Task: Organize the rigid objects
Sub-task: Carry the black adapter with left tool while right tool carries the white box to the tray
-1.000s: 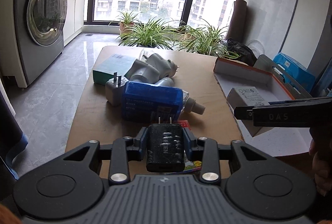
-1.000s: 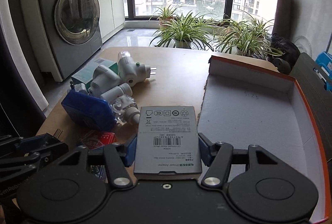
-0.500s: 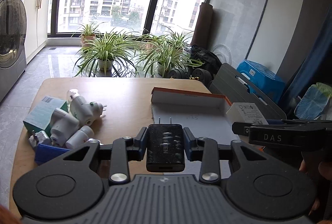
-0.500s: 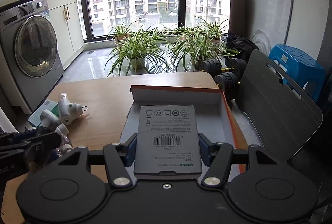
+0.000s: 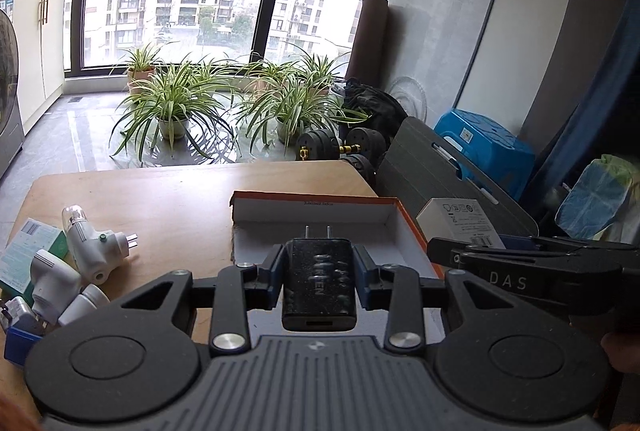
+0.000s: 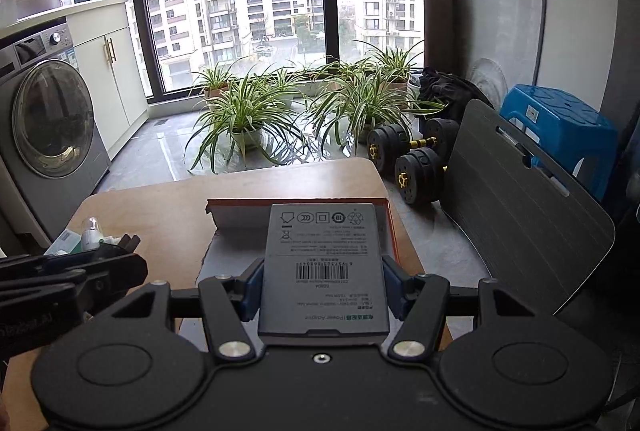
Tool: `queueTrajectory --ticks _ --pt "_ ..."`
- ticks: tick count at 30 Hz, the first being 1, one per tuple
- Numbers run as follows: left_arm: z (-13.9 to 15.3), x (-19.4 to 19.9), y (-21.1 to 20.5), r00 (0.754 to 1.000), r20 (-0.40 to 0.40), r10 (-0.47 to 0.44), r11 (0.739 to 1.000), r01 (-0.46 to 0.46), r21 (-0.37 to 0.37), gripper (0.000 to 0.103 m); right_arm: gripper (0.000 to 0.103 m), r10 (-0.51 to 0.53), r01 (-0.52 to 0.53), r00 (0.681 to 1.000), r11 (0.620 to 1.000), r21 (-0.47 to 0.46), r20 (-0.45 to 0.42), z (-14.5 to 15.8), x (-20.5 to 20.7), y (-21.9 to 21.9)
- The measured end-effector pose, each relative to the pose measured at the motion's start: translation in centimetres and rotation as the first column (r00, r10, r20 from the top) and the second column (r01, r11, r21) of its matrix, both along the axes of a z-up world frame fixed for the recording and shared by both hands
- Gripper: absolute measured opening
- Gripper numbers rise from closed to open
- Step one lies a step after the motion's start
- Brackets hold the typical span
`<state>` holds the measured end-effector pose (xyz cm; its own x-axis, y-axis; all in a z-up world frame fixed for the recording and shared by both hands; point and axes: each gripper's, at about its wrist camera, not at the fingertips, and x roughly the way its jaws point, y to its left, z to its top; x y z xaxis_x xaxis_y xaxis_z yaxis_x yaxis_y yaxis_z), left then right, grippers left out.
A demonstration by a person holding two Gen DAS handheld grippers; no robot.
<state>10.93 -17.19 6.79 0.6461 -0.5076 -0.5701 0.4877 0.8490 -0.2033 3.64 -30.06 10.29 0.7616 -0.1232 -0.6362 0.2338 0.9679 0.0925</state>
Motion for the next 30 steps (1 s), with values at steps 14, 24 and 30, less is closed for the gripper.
queueTrajectory --ticks 14,24,30 --pt "-0.5 1.2 -1.0 0.999 -0.027 0.030 0.999 -0.030 0.031 0.036 0.071 0.034 -0.033 0.999 0.999 0.020 -0.026 -2.1 2.9 -1.4" --pt "-1.7 2.2 -1.3 0.998 -0.043 0.047 0.998 -0.045 0.052 0.036 0.071 0.073 -0.072 0.997 0.997 0.023 -0.032 -3.7 5.3 -1.3" --pt "-2.5 2.9 -1.2 0.996 -0.055 0.067 0.996 -0.063 0.068 0.036 0.071 0.079 -0.077 0.996 0.997 0.031 -0.038 -4.7 6.3 -1.4"
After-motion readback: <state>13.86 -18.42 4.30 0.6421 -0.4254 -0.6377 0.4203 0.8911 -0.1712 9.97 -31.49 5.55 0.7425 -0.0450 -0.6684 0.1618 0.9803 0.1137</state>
